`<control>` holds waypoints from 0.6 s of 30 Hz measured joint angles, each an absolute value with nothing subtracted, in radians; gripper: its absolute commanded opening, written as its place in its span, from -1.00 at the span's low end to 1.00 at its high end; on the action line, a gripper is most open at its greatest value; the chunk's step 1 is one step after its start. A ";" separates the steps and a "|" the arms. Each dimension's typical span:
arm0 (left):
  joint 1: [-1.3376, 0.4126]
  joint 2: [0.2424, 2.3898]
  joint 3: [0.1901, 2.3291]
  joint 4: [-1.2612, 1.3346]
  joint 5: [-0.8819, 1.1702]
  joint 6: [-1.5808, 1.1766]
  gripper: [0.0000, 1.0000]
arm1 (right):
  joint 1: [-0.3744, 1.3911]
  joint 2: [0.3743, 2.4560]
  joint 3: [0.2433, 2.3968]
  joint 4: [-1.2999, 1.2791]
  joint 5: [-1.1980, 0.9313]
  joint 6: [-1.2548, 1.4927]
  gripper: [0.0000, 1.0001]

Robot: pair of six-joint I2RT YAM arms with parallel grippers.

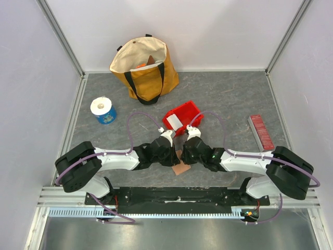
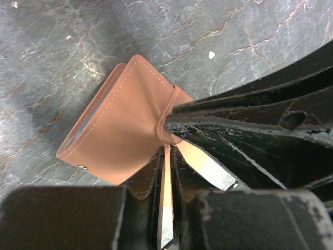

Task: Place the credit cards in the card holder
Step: Close the card holder at the center of the board.

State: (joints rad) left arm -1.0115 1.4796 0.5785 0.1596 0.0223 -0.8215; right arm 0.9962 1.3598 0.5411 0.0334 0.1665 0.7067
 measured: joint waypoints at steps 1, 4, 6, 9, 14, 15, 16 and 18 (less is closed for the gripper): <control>-1.011 1.479 0.578 0.160 0.022 -0.822 -0.73 | 1.000 1.369 0.548 0.032 0.181 0.707 -0.76; -1.012 1.479 0.575 0.168 0.023 -0.822 -0.72 | 1.011 1.390 0.564 0.025 0.207 0.707 -0.78; -1.012 1.478 0.573 0.171 0.022 -0.822 -0.73 | 1.019 1.395 0.567 0.021 0.221 0.707 -0.78; -1.012 1.476 0.568 0.177 0.020 -0.822 -0.73 | 1.028 1.395 0.568 0.018 0.238 0.710 -0.77; -1.012 1.469 0.560 0.181 0.014 -0.823 -0.73 | 1.036 1.380 0.549 0.038 0.249 0.718 -0.76; -1.012 1.468 0.560 0.181 0.012 -0.823 -0.73 | 1.037 1.376 0.545 0.041 0.248 0.719 -0.75; -1.012 1.468 0.560 0.180 0.010 -0.823 -0.73 | 1.037 1.373 0.543 0.044 0.246 0.722 -0.75; -1.013 1.465 0.559 0.174 0.008 -0.823 -0.73 | 1.037 1.364 0.537 0.045 0.242 0.723 -0.73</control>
State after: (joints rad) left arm -1.0126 1.4654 0.5594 0.1741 0.0082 -0.8234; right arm 1.0370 1.3640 0.5365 0.0448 0.2417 0.7235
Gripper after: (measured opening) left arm 0.138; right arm 0.123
